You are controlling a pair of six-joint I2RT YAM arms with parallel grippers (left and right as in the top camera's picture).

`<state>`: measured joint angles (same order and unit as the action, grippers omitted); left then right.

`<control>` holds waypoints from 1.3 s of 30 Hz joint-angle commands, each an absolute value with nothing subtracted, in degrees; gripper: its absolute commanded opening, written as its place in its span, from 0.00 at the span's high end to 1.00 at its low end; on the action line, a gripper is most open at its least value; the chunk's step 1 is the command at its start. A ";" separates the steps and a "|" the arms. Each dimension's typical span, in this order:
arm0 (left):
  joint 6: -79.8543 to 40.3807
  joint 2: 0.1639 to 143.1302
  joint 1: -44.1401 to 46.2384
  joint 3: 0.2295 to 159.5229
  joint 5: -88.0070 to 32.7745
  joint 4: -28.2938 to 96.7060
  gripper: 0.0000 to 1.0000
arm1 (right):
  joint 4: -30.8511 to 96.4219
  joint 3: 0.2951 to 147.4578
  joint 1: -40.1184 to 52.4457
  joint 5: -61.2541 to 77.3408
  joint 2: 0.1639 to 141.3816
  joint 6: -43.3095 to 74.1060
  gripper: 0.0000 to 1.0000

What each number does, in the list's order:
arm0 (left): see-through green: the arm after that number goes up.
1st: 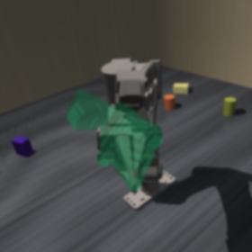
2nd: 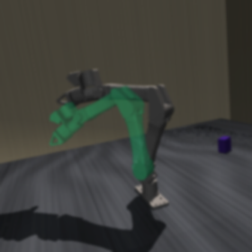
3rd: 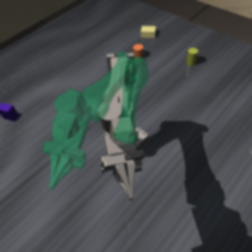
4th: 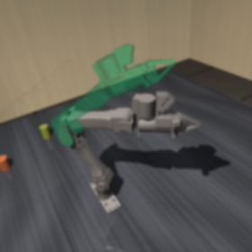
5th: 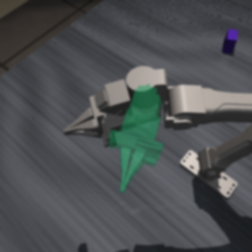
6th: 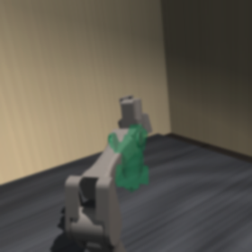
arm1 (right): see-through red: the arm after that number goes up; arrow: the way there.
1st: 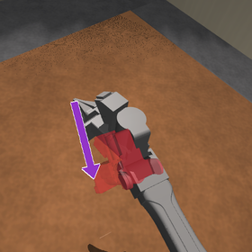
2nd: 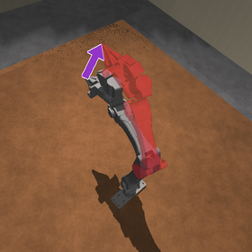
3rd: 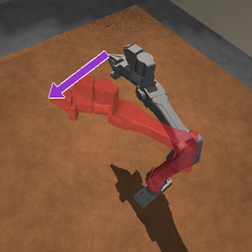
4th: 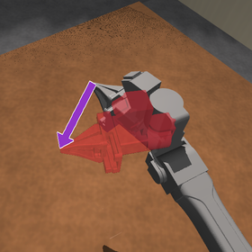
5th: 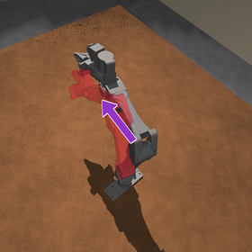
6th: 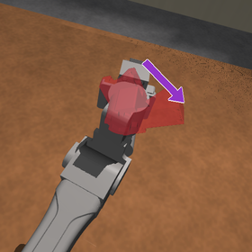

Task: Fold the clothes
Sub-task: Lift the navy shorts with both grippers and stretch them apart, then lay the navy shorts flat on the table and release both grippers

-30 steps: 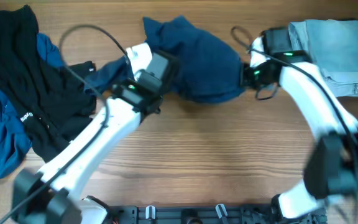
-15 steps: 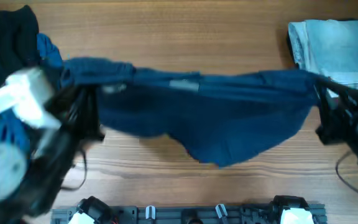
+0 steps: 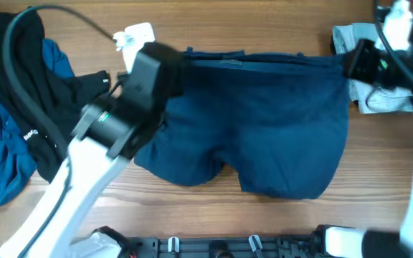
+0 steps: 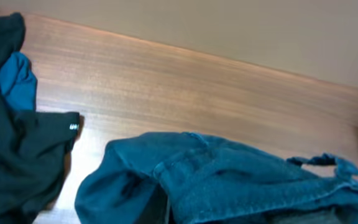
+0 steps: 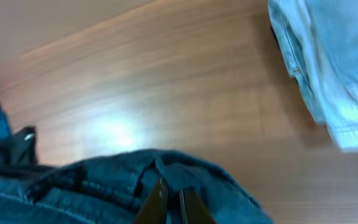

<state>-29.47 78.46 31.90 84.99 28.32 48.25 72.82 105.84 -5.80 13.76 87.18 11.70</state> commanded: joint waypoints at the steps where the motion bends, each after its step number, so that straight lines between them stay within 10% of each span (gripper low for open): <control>1: -30.68 87.96 26.65 85.93 35.88 41.74 0.96 | 66.04 106.02 -6.28 11.64 98.59 7.49 0.96; 9: -30.41 110.85 20.23 85.93 35.18 8.60 0.96 | 35.40 106.02 0.93 10.61 124.55 9.50 0.96; 10: -30.44 112.64 20.23 85.93 34.87 5.50 0.80 | 32.60 106.02 1.39 8.91 125.67 10.41 0.96; 11: -30.41 114.41 20.23 85.93 33.65 2.50 0.23 | 30.41 106.02 1.72 8.51 126.23 10.61 0.82; 12: -30.39 115.11 20.23 85.93 32.97 1.39 0.00 | 28.77 106.02 1.80 8.54 126.21 10.57 0.36; 14: -27.29 114.89 20.23 85.95 33.04 0.25 0.00 | 27.31 106.15 1.74 8.54 124.95 10.55 0.09; 17: -21.17 110.85 20.23 85.95 32.75 2.63 0.00 | 30.74 106.19 1.65 9.06 120.05 10.59 0.00; 25: -24.91 98.00 20.23 85.93 7.20 47.72 0.00 | 69.97 103.94 1.65 12.05 111.55 11.57 0.00; 39: -24.86 98.98 24.86 83.46 1.13 59.66 0.00 | 52.16 72.14 0.16 11.40 111.42 19.70 0.07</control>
<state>-24.32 98.04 25.82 84.25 -0.32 60.47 57.45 75.50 1.32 12.40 111.37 17.56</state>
